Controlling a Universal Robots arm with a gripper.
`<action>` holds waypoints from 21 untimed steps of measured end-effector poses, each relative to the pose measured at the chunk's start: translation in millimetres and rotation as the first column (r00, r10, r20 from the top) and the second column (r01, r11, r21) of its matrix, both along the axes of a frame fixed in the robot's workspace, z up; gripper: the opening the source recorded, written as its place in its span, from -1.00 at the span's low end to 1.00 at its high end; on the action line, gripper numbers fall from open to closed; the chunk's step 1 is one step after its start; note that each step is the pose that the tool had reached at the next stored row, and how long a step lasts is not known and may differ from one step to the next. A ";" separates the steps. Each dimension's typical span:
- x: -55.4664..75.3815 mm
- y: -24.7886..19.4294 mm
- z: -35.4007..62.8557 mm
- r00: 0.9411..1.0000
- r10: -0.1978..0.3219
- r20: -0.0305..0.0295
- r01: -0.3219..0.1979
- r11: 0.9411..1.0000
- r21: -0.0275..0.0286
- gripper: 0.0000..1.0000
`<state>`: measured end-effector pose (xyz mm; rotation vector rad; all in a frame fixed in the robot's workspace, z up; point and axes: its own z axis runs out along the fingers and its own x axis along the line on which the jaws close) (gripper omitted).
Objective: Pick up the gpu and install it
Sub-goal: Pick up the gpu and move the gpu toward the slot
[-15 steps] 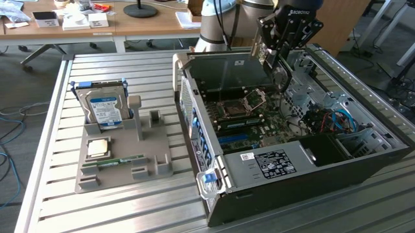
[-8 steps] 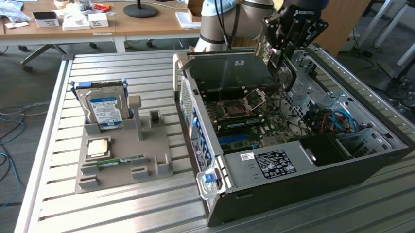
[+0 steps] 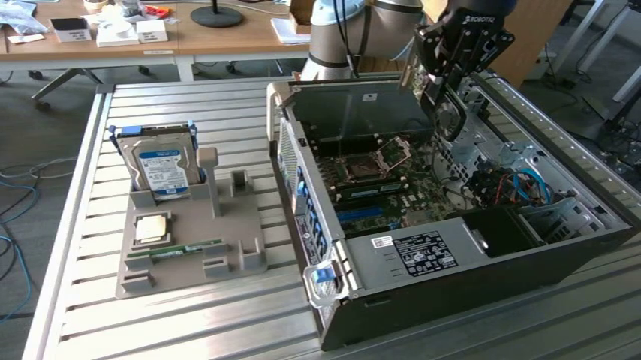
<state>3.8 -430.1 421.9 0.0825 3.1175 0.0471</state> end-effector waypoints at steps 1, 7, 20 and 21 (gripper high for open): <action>1.6 0.0 0.0 1.000 0.000 0.000 0.000 1.000 0.000 -0.47; 9.5 0.1 0.0 1.000 0.000 0.000 0.000 1.000 0.000 -0.47; 23.1 0.6 0.0 1.000 0.000 0.000 0.000 1.000 0.000 -0.47; 24.1 0.6 0.0 1.000 0.000 0.000 0.000 1.000 0.000 -0.47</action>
